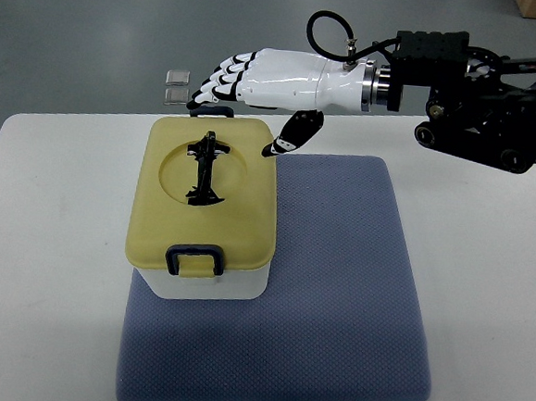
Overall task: Open white storage box with right hand
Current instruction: 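Lower the right hand onto the lid and grasp the black handle, then lift the yellow lid straight up off the box with the right hand, then carry the lid beside the box and lower it onto the cushion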
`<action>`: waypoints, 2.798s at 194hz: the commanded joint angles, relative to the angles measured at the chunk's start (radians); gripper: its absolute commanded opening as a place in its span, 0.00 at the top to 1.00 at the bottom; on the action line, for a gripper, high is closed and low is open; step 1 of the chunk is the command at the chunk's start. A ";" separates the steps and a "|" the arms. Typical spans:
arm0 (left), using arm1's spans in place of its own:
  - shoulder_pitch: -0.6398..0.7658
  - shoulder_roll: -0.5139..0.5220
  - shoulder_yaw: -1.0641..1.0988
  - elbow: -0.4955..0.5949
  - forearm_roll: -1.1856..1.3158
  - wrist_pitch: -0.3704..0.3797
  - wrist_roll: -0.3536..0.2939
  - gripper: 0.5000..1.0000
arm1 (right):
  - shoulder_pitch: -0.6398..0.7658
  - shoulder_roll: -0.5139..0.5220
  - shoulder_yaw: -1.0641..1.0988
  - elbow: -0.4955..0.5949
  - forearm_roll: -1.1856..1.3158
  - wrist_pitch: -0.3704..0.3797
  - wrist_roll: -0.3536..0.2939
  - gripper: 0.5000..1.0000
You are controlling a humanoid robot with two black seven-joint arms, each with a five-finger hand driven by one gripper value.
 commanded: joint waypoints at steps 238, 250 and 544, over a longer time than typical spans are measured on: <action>0.000 0.000 0.003 0.002 -0.001 0.000 0.001 0.00 | -0.142 0.246 0.055 -0.145 0.028 -0.185 0.000 1.00; 0.000 0.000 0.003 0.002 -0.001 0.000 -0.001 0.00 | -0.140 0.246 0.055 -0.145 0.031 -0.200 0.000 1.00; 0.000 0.000 0.007 -0.002 0.000 0.000 0.001 0.00 | -0.197 -0.322 0.138 -0.064 0.058 -0.192 0.000 1.00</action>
